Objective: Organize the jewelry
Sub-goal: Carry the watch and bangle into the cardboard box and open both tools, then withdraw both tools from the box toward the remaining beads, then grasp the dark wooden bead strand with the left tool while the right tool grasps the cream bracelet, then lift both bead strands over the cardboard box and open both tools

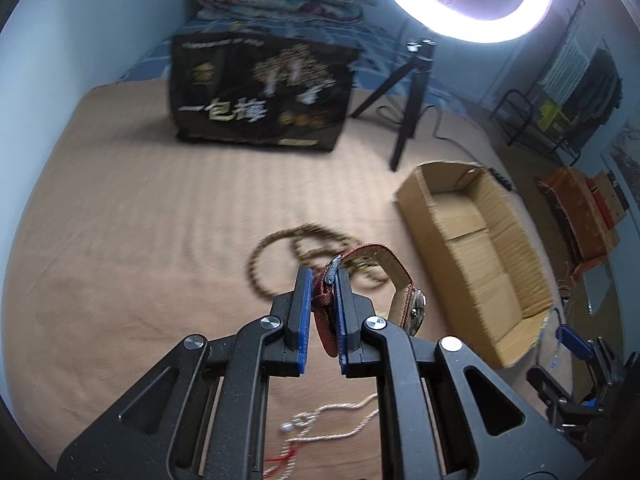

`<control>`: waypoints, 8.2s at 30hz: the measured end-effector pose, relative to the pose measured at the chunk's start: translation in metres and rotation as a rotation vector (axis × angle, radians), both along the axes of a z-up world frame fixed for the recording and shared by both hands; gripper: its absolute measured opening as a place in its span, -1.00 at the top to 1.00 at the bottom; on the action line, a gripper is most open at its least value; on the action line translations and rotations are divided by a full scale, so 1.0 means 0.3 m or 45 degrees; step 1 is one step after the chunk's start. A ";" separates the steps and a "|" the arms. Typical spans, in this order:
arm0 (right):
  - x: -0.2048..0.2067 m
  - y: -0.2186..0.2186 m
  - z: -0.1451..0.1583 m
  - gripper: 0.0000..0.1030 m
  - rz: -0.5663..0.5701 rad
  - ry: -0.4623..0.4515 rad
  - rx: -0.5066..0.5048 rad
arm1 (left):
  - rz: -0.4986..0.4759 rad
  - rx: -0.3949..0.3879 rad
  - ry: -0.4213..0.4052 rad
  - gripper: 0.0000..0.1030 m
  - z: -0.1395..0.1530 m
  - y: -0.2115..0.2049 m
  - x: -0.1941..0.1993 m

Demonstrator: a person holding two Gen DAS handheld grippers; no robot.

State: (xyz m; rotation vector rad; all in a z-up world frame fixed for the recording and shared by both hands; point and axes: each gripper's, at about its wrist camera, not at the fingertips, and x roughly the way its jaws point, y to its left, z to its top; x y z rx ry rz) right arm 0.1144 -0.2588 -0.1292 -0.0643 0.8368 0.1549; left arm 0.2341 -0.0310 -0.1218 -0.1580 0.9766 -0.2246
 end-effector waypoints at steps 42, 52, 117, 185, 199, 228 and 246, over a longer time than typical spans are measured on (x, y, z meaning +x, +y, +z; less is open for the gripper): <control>0.162 -0.272 -0.065 -0.89 -0.188 0.052 -0.003 | -0.173 -0.029 0.007 0.72 -0.061 -0.480 0.129; 0.141 -0.254 -0.040 -0.89 -0.178 0.024 -0.013 | -0.173 0.025 -0.058 0.72 -0.006 -0.419 0.084; -0.001 0.508 -0.285 -0.59 0.552 0.186 -0.277 | 0.017 0.115 -0.051 0.08 0.010 0.239 -0.014; 0.063 0.426 -0.329 0.92 0.581 0.272 -0.097 | -0.094 0.182 0.189 0.37 -0.382 -0.154 0.304; 0.075 0.406 -0.328 0.98 0.566 0.288 -0.074 | -0.006 0.058 0.166 0.80 -0.283 -0.030 0.266; 0.015 0.314 0.160 0.98 0.360 -0.149 0.112 | 0.160 -0.171 -0.188 0.81 0.220 0.319 -0.082; 0.066 0.068 0.321 0.98 0.172 -0.279 0.200 | 0.010 -0.247 -0.365 0.81 0.522 0.151 -0.113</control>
